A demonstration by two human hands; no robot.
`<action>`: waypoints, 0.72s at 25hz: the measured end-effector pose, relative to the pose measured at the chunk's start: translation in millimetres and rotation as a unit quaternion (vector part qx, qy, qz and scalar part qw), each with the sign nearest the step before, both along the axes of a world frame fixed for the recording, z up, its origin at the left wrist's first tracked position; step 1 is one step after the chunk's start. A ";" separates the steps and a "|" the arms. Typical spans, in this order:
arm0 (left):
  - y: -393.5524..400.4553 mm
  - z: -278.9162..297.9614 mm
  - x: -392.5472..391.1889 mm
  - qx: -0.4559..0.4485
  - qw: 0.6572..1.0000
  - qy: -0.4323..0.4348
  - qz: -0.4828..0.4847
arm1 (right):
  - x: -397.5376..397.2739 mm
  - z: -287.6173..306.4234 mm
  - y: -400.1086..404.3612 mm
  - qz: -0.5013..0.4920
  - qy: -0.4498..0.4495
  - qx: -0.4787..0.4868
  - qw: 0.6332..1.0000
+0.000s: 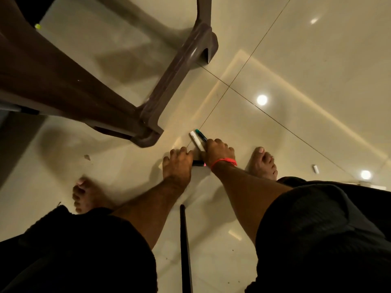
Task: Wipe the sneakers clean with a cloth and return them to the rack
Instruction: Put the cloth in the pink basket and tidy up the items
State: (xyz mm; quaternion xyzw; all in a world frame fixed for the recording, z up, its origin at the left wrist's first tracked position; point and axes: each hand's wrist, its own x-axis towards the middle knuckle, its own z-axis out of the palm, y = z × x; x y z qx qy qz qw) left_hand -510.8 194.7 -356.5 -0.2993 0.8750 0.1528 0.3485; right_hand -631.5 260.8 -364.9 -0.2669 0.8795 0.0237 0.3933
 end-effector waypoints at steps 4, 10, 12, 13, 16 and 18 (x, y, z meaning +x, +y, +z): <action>-9.2 22.3 19.2 0.029 0.986 0.094 0.138 | 0.2 13.3 -3.9 -0.079 -0.026 -0.021 0.996; -38.8 124.3 21.6 0.053 0.897 0.320 0.299 | -10.5 84.8 -32.1 -0.338 -0.130 -0.183 0.914; -48.3 166.7 16.7 0.049 0.869 0.392 0.298 | -11.4 119.4 -42.8 -0.354 -0.128 -0.254 0.891; -51.1 186.5 13.3 0.049 0.857 0.423 0.290 | -12.9 136.9 -47.2 -0.362 -0.129 -0.287 0.877; -56.3 248.8 6.8 0.036 0.827 0.500 0.254 | -19.1 198.3 -52.4 -0.360 -0.108 -0.382 0.844; -60.0 289.4 8.9 0.020 0.806 0.544 0.235 | -23.0 239.0 -51.0 -0.338 -0.092 -0.440 0.827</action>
